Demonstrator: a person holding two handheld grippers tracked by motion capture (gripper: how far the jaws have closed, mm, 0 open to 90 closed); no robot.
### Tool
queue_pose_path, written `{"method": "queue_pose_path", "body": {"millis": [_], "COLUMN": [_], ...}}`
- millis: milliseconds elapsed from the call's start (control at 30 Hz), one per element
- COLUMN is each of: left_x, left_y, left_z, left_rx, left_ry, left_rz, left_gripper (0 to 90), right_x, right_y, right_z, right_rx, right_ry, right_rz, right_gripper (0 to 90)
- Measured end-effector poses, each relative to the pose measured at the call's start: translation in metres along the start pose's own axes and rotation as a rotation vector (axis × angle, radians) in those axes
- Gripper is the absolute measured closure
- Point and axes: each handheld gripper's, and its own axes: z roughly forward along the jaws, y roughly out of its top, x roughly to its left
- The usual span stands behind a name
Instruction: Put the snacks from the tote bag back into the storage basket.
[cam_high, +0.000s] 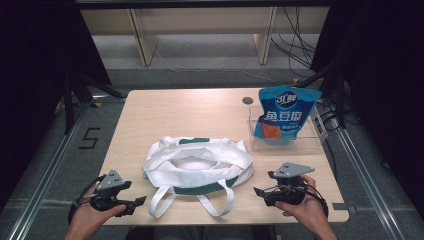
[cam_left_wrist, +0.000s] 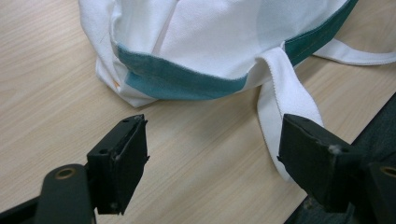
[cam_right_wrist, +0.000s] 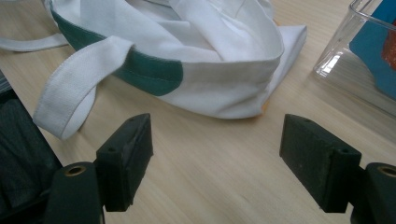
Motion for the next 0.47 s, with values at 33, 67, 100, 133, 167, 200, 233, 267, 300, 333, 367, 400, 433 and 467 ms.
{"method": "queue_pose_path", "body": {"millis": [33,67,100,133,167,200,233,267,300,333,367,400,433,467], "left_x": [0.0000,-0.0001,-0.0001,-0.0001,-0.0001,0.0000,-0.0002,-0.0001,-0.0001,0.0002,0.0006,0.0001,0.0000,0.0000], "left_y": [0.0000,0.0001,0.0000,-0.0001,-0.0001,-0.0001,-0.0001,0.0000,0.0001,0.0005,0.0007,0.0005,0.0001,0.0000], "left_z": [0.0001,0.0000,-0.0001,0.0000,-0.0001,0.0000,0.0000,-0.0001,-0.0001,-0.0007,-0.0005,-0.0008,-0.0002,-0.0001], "left_rx": [-0.001,0.001,0.001,-0.001,-0.002,-0.002,-0.003,0.000,0.002,0.013,0.017,0.013,0.003,0.001], "left_ry": [0.000,0.000,-0.001,0.000,-0.003,-0.001,-0.003,-0.002,0.000,-0.006,-0.007,-0.002,-0.001,-0.001], "left_rz": [0.000,0.000,0.000,0.000,0.000,0.000,-0.003,0.000,0.000,0.002,0.003,0.002,0.001,0.000], "left_gripper": [23.0,23.0,23.0,23.0,23.0,23.0,23.0,23.0,23.0,23.0,22.9,23.0,23.0,23.0], "right_x": [-0.0001,0.0006,0.0004,0.0001,-0.0002,-0.0009,-0.0018,-0.0023,-0.0018,-0.0026,-0.0016,-0.0009,-0.0009,-0.0014], "right_y": [-0.0003,-0.0007,-0.0010,-0.0012,-0.0016,-0.0018,-0.0021,-0.0021,-0.0023,-0.0021,-0.0022,-0.0020,-0.0020,-0.0022], "right_z": [0.0001,-0.0010,-0.0011,-0.0012,-0.0012,-0.0013,-0.0005,-0.0008,-0.0007,-0.0005,-0.0009,-0.0017,-0.0016,-0.0010], "right_rx": [0.003,0.007,0.008,0.009,0.010,0.013,0.007,0.010,0.005,0.004,0.004,0.010,0.011,0.008], "right_ry": [0.001,-0.008,-0.010,-0.013,-0.016,-0.014,-0.013,-0.011,-0.015,-0.009,-0.013,-0.013,-0.013,-0.013], "right_rz": [0.000,0.015,0.018,0.019,0.020,0.019,0.010,0.007,0.013,0.001,0.013,0.021,0.020,0.015], "right_gripper": [26.1,26.1,26.0,26.0,26.0,26.0,25.9,25.9,25.9,25.9,25.9,26.0,25.9,25.9]}}
